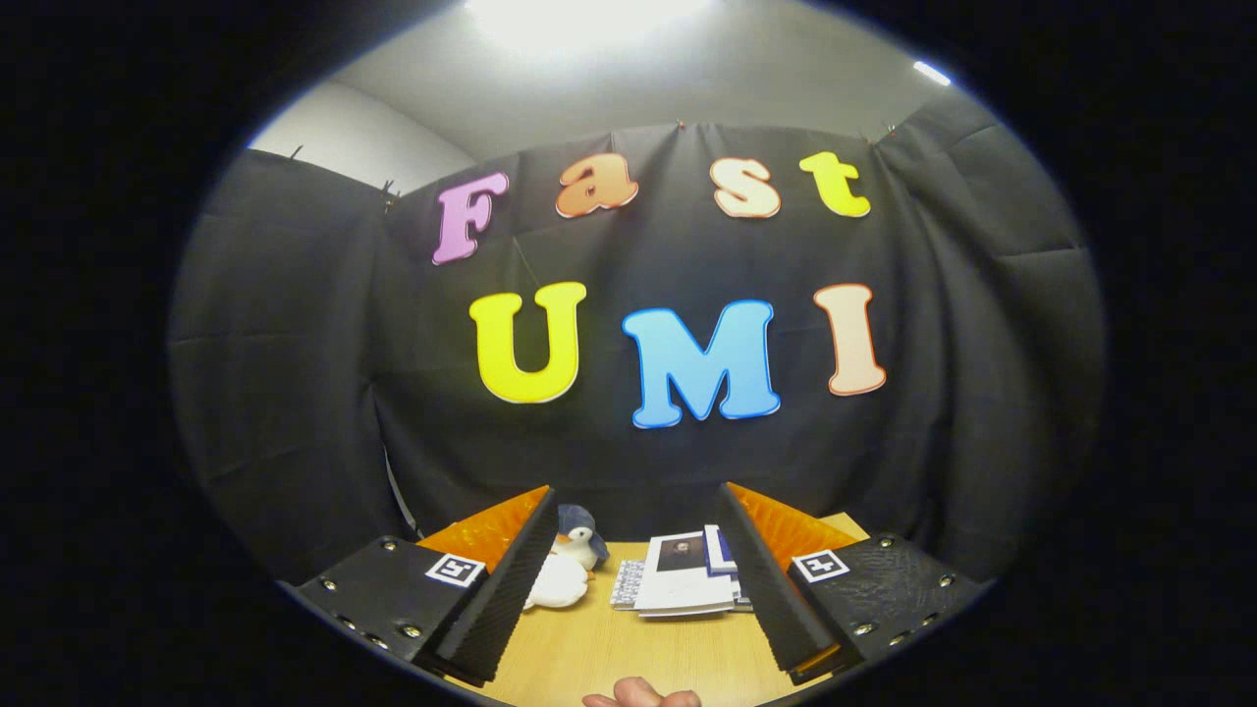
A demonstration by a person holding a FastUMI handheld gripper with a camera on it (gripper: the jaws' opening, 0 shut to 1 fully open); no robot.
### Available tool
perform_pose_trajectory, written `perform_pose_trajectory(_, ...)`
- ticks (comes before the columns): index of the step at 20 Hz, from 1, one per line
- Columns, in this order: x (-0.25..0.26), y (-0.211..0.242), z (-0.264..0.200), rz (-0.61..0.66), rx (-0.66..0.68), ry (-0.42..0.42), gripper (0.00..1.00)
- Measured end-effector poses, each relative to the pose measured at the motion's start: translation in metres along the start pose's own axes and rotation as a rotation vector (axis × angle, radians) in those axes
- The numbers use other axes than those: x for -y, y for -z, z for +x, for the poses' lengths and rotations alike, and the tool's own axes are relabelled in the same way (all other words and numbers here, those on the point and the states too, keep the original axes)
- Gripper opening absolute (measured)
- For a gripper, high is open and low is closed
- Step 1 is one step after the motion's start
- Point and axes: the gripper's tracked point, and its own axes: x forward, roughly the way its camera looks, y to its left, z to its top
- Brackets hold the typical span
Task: Open the storage box then place both shoes into the box .Put the left shoe in first, then the right shoe, with the right side of both shoes facing outward in a uniform manner.
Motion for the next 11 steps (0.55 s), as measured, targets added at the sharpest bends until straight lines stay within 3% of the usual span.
perform_pose_trajectory(11, 0.022, 0.011, -0.044, -0.052, 0.052, -0.011, 0.98)
